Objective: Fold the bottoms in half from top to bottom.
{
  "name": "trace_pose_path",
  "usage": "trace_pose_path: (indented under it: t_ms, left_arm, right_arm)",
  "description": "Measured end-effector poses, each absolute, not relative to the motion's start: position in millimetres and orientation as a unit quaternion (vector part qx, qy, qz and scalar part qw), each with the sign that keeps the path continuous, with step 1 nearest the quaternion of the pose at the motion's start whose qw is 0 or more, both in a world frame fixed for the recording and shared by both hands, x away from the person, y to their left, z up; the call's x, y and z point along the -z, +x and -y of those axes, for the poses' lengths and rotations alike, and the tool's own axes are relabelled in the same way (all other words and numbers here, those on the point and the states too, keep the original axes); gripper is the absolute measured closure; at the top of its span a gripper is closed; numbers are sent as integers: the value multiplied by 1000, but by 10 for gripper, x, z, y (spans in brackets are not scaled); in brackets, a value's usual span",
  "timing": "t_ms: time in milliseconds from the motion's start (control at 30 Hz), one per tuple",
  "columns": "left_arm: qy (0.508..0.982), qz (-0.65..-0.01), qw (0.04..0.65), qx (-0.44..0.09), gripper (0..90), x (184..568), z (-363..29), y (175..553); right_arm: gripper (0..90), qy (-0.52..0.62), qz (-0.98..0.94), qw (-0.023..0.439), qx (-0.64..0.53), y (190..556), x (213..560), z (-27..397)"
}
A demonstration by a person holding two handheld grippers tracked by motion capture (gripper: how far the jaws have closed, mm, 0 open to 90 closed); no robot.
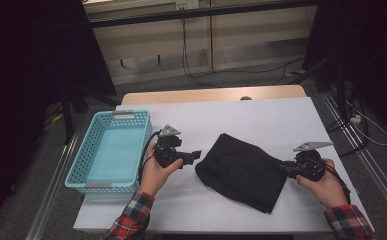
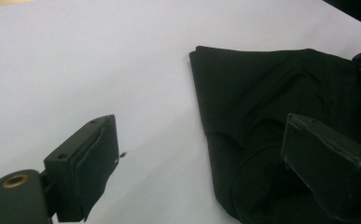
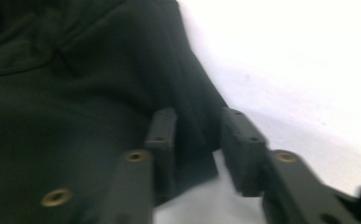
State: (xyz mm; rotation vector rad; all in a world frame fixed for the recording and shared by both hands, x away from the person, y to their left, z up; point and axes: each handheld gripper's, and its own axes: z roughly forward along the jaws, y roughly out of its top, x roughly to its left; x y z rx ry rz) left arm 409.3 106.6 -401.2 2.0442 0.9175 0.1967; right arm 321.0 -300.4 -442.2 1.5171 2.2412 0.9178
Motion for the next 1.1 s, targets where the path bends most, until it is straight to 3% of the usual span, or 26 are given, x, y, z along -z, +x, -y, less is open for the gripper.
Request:
trace_pose_path:
  t_ms: [200, 500, 1000, 1100]
  left_arm:
    - [820, -369, 431, -80, 112, 4016, -1062, 4097]
    - [819, -370, 431, -79, 112, 4030, -1043, 4093]
    - [818, -383, 423, -70, 115, 4129, -960, 4058]
    - [825, -378, 416, -54, 222, 4204, -927, 4047]
  right_arm:
    - [828, 521, -779, 115, -330, 3201, 4436, 2964]
    - [841, 514, -765, 127, -365, 3312, 4323, 2963]
    - [825, 523, -769, 126, -345, 3351, 4438, 2994]
    - [808, 522, -769, 130, -345, 3340, 4437, 2996]
